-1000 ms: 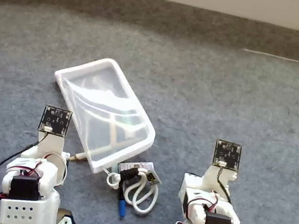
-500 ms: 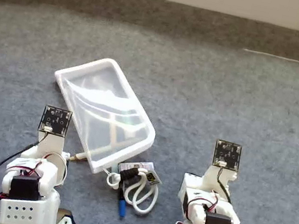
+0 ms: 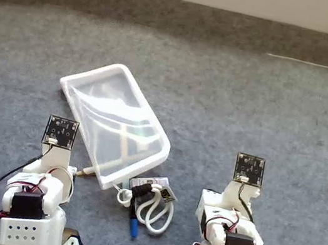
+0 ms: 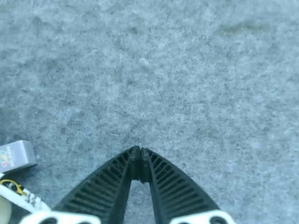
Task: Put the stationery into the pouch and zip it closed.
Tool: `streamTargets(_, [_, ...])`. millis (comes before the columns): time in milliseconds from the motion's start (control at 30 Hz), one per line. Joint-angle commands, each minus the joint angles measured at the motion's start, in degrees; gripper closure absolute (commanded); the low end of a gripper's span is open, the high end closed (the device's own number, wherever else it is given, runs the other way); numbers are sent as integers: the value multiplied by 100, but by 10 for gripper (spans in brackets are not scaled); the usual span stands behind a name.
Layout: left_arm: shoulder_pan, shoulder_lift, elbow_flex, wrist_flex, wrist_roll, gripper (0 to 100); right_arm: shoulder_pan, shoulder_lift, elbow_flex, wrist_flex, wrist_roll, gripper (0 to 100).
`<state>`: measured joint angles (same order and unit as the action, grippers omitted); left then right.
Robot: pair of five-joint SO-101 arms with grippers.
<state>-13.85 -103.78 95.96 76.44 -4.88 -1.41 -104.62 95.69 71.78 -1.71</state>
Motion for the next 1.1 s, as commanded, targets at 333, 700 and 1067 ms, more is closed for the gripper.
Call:
streamTargets(333, [-48,-57,119,35,-26,994,40,-57,-1200,-22,-35,990])
streamTargets(700, [-48,-57,119,35,-35,994,-84,-57,-1868,-66,703,986])
streamTargets(1067, [-48,-57,119,35,-35,994,-1341,-31,-2132,-145,1547,985])
